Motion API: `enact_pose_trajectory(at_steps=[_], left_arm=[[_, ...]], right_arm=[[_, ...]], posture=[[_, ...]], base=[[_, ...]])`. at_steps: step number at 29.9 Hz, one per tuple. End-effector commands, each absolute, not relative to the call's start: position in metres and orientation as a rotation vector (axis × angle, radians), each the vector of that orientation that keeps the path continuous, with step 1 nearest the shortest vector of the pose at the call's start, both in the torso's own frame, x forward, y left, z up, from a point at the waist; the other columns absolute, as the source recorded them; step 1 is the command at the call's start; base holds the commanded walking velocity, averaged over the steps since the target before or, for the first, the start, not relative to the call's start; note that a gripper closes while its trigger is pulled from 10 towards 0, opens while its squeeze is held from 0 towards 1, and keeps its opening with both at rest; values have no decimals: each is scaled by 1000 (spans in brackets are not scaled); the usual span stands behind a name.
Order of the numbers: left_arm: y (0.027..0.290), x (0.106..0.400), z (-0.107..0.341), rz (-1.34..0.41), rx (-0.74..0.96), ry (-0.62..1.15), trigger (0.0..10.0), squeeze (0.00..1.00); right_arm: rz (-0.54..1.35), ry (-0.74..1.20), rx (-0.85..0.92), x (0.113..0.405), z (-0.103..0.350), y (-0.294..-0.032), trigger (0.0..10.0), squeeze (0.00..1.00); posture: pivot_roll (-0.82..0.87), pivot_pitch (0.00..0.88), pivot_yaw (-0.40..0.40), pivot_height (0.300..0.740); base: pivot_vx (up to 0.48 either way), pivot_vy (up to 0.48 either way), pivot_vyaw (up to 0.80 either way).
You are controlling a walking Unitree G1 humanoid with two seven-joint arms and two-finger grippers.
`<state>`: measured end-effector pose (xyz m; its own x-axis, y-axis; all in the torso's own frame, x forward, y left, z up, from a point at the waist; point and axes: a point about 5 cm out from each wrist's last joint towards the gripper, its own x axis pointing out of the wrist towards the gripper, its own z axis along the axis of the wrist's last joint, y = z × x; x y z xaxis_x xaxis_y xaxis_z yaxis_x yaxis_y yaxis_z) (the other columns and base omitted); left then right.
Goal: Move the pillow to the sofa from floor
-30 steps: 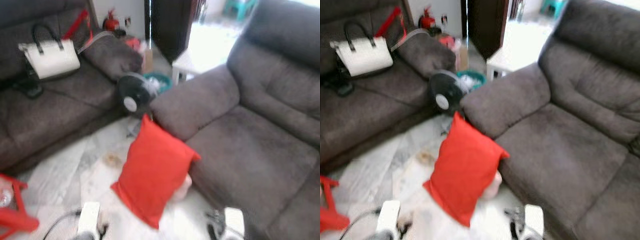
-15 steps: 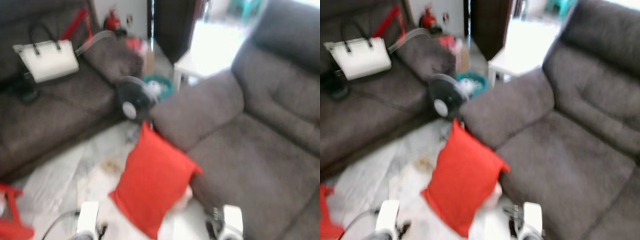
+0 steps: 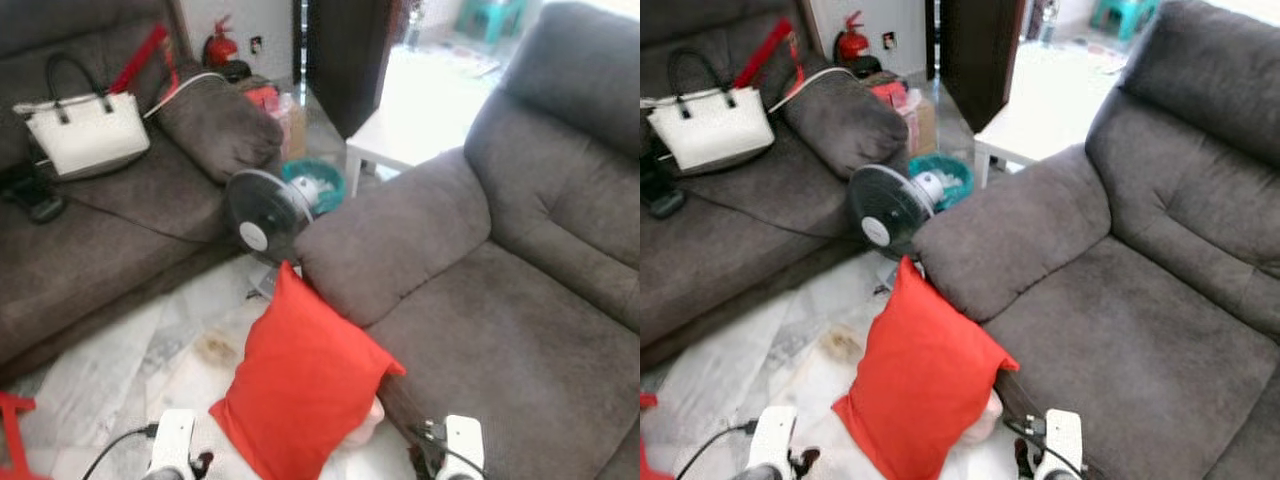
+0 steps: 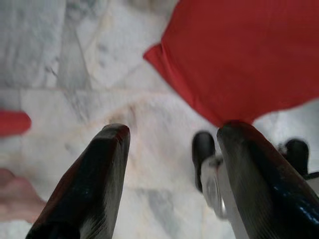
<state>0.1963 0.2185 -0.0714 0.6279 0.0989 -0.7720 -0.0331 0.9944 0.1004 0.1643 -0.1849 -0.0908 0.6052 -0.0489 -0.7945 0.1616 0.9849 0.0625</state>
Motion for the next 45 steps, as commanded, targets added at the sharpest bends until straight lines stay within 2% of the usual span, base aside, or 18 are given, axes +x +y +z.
enact_pose_trajectory(at_steps=[1,4,13,45], left_arm=[[213,189,-76,71,62,918,10000,0],[213,189,-76,73,65,916,10000,0],[213,190,-76,72,64,912,10000,0],[213,189,-76,72,54,915,10000,0]], right_arm=[[-130,919,105,161,-91,-193,10000,0],[-124,919,97,161,-91,-193,10000,0],[-128,920,105,161,-91,-193,10000,0],[-136,922,124,161,-91,-192,10000,0]], posture=[[71,86,-2,740],[71,86,-2,740],[72,85,-2,740],[75,85,-1,740]], base=[[251,0,0],[84,0,0],[0,0,749],[0,0,0]])
